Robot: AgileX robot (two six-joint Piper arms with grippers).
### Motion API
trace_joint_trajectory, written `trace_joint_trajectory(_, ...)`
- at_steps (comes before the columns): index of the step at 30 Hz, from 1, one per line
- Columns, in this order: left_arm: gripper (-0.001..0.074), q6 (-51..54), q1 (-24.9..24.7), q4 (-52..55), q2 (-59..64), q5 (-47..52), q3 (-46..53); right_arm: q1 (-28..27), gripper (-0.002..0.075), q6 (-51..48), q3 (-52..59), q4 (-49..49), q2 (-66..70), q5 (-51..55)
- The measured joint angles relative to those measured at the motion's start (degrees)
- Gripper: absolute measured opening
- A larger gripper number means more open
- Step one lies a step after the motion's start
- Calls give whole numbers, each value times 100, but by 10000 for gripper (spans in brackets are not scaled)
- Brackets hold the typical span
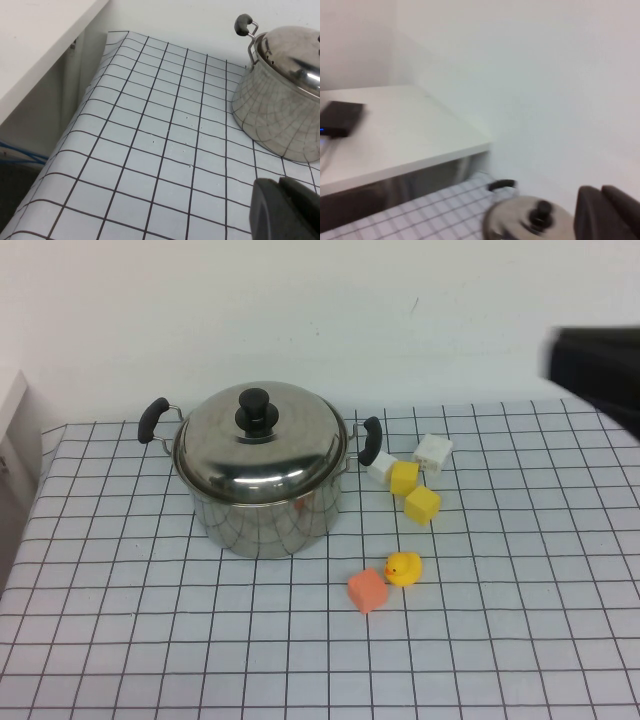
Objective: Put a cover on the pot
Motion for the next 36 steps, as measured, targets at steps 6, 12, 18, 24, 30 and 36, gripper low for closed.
trace_joint_trajectory(6, -1, 0, 0, 0, 0, 0, 0, 10, 6, -172, 1053, 68, -1073, 1040)
trace_joint_trajectory(12, 0, 11, 0, 0, 0, 0, 0, 10, 6, -247, 1712, 113, -1632, 1382)
trace_joint_trajectory(18, 0, 11, 0, 0, 0, 0, 0, 10, 5, -3612, 2443, 3313, -1848, 2236)
trace_joint_trajectory(24, 0, 11, 0, 0, 0, 0, 0, -123, 4, -9643, 2902, 9180, -2150, 4322)
trace_joint_trajectory(30, 0, 11, 0, 0, 0, 0, 0, -960, 4, -11055, 3695, 10524, -2998, 4264)
trace_joint_trajectory(36, 0, 11, 0, 0, 0, 0, 0, -2199, 3, -10639, 4536, 10371, -4362, 4240)
